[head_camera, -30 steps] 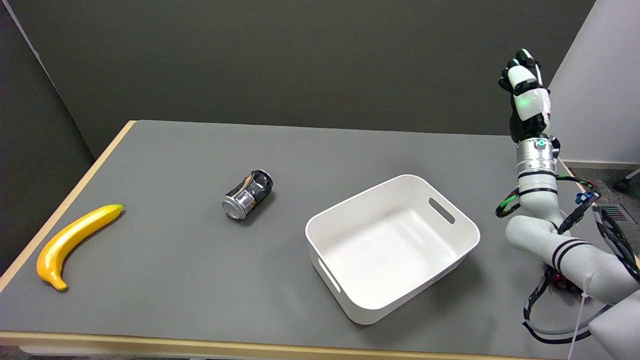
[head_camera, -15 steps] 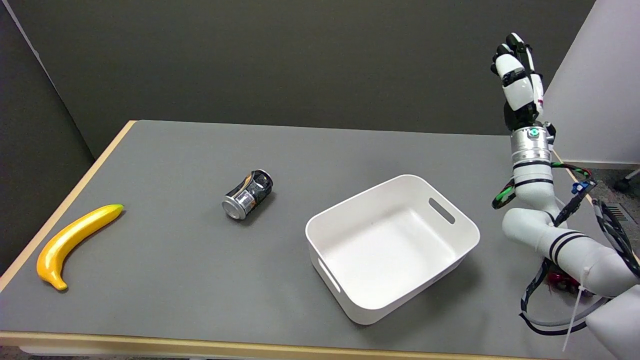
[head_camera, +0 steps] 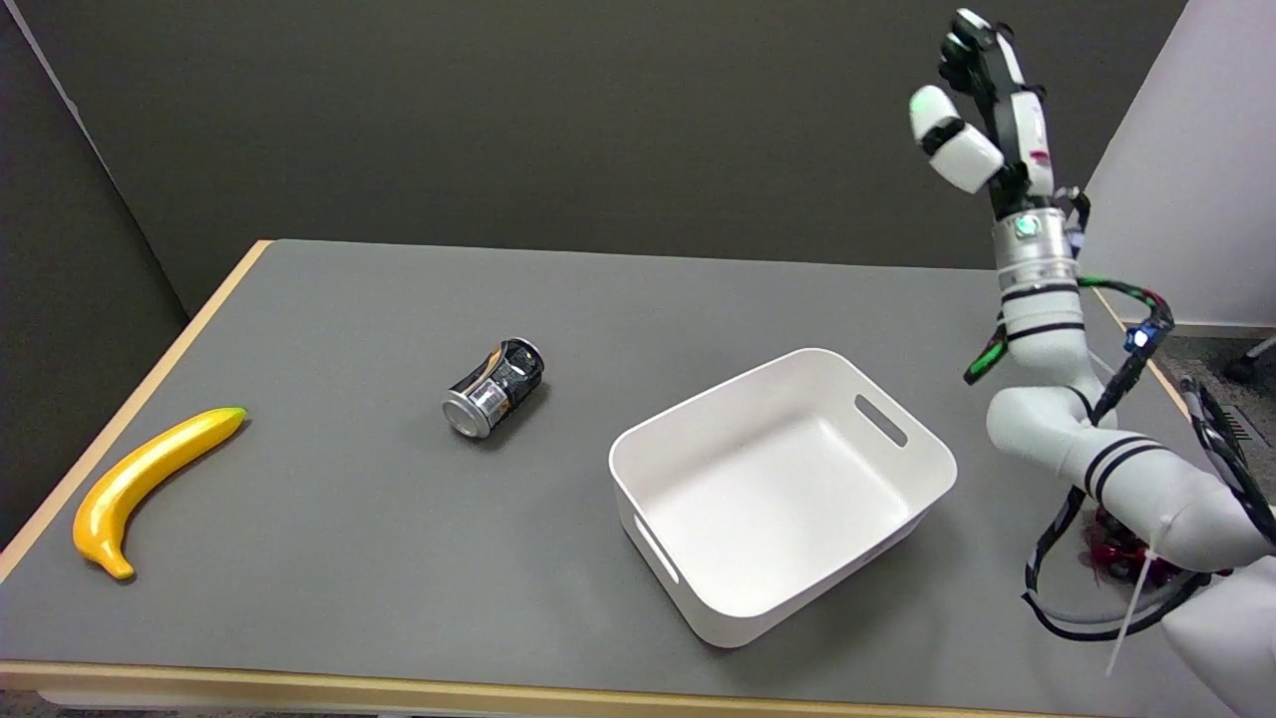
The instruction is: Pick up the black can.
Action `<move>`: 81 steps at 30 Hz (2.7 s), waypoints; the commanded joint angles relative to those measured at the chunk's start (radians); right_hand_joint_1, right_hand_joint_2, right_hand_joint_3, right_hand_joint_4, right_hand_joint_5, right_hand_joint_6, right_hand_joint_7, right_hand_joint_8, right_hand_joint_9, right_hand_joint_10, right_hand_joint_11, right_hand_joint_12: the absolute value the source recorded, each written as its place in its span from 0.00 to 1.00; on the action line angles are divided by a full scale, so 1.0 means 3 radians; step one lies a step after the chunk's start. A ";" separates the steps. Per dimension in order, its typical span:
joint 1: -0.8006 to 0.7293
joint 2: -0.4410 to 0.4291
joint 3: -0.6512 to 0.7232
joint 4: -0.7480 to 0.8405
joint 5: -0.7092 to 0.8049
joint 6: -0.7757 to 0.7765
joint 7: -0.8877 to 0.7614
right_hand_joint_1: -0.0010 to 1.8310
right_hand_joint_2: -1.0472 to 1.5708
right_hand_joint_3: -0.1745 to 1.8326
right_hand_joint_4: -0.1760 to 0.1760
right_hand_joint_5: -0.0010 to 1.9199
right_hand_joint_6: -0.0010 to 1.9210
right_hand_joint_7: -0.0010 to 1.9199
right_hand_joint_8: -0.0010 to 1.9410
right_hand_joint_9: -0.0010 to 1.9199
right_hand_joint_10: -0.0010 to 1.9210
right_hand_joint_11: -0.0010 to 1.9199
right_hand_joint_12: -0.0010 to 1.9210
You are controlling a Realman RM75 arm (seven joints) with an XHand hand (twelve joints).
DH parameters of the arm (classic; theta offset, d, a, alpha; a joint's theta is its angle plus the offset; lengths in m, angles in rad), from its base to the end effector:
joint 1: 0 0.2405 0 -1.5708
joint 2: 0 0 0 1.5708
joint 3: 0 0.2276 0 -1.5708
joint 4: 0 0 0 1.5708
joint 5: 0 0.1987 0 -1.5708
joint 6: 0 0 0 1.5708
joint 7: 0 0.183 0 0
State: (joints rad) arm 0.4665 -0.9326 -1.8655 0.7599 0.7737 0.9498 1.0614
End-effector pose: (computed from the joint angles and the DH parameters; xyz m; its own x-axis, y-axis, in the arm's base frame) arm -0.1235 -0.4039 0.4771 0.3747 0.5300 0.7607 -0.7270 -0.3413 0.5959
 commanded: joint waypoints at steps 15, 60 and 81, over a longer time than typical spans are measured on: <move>0.1459 0.0023 -0.1517 0.2003 -0.2165 -0.2594 -0.1075 0.29 0.66 0.58 0.80 0.09 0.22 0.15 0.18 0.14 0.35 0.03 0.57; 0.1337 -0.0494 -0.2593 0.1374 -0.1786 -0.3409 -0.2033 0.37 0.64 0.59 0.61 0.00 0.06 0.01 0.09 0.02 0.26 0.00 0.38; 0.1067 -0.0880 -0.2584 0.0855 -0.1759 -0.2882 -0.2031 0.40 0.64 0.59 0.59 0.00 0.01 0.03 0.08 0.02 0.28 0.00 0.39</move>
State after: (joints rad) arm 0.8405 -1.0992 -2.6368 1.1571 0.2519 -0.0227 0.4758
